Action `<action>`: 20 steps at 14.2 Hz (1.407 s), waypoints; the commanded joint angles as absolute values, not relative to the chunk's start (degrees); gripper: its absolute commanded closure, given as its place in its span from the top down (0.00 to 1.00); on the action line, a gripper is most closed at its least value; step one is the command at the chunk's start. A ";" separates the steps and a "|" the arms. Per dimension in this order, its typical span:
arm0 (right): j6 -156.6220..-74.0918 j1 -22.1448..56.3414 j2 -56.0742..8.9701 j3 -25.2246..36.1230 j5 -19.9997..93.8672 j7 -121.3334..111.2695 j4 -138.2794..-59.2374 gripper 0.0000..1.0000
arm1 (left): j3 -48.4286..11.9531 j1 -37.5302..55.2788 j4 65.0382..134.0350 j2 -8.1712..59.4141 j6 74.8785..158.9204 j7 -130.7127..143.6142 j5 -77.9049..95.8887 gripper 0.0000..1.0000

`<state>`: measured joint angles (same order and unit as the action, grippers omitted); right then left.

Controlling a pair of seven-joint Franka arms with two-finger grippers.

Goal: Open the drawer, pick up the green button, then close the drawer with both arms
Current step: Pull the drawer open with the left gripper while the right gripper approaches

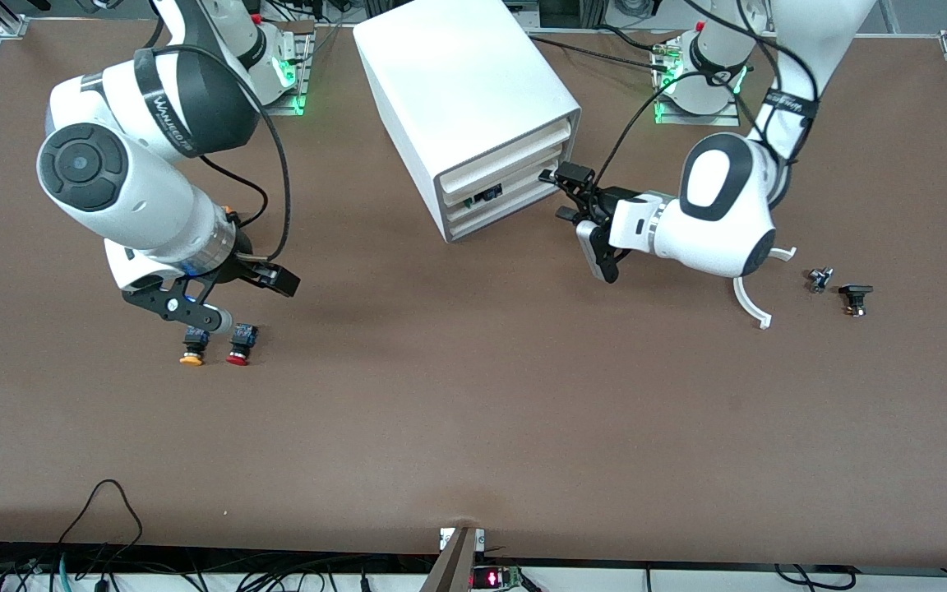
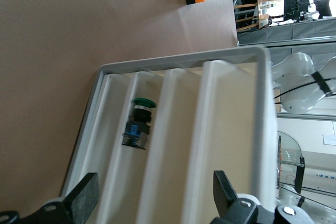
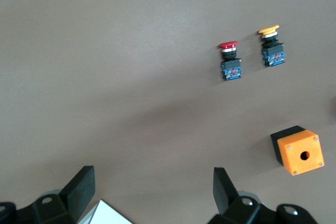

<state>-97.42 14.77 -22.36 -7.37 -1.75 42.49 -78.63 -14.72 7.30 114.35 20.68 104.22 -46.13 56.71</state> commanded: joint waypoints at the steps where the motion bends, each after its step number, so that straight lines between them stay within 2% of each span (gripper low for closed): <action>1: -96.94 17.04 -25.39 -7.12 -1.14 47.01 -73.66 1.00 | -14.85 7.91 115.66 26.79 107.74 -54.92 63.60 0.98; 5: -97.12 20.65 -28.38 -7.03 -1.41 53.77 -69.53 1.00 | -14.85 9.93 121.72 28.73 110.92 -64.21 73.88 0.98; 6: -97.12 21.70 -29.08 -7.03 -1.41 55.44 -68.65 1.00 | -14.85 10.19 122.95 29.35 110.92 -67.29 75.66 0.95; 12: -100.54 25.84 -30.58 -6.94 -1.93 63.18 -68.29 1.00 | -14.85 11.16 124.19 31.63 110.57 -68.82 75.76 0.85; 16: -103.62 26.63 -31.11 -6.94 -1.93 65.74 -68.29 1.00 | -14.85 12.39 124.36 32.25 110.57 -68.82 75.85 0.57; 20: -106.25 28.03 -31.90 -6.94 -1.93 69.69 -68.20 1.00 | -14.85 13.27 125.15 32.61 110.74 -68.82 76.73 0.54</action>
